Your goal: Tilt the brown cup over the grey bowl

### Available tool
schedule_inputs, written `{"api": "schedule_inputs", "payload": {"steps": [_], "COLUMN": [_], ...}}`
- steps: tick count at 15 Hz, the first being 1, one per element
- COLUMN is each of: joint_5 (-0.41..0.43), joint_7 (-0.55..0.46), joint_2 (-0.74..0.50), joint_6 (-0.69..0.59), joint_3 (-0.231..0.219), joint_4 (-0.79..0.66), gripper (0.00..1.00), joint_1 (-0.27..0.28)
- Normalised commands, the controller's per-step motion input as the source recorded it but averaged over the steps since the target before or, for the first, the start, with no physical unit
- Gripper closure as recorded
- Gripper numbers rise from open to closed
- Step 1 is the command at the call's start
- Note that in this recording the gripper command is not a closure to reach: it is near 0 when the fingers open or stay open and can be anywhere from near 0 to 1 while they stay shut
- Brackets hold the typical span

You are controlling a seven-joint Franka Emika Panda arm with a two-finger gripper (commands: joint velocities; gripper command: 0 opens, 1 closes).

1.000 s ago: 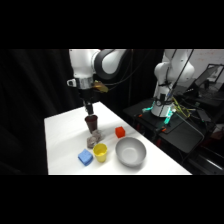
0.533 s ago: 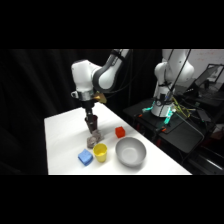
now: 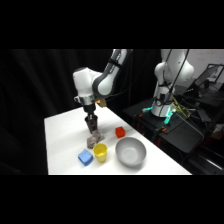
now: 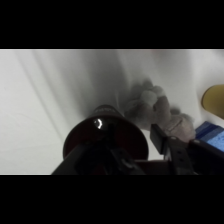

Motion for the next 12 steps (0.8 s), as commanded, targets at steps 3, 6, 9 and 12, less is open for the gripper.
{"api": "schedule_inputs", "payload": {"steps": [3,6,9,12], "joint_5": [-0.016,-0.069,-0.175,-0.232], "joint_7": [0.13,0.14,0.19,0.22], "joint_2": [-0.16,-0.30,-0.38,-0.45], "joint_6": [0.00,-0.09,-0.15,-0.36], "joint_3": [-0.082,-0.115,-0.148,-0.109], "joint_4": [0.01,-0.02,-0.01,0.04], "gripper": [0.94,0.06,0.06,0.06], "joint_1": [0.060,0.062,0.078,0.112]}}
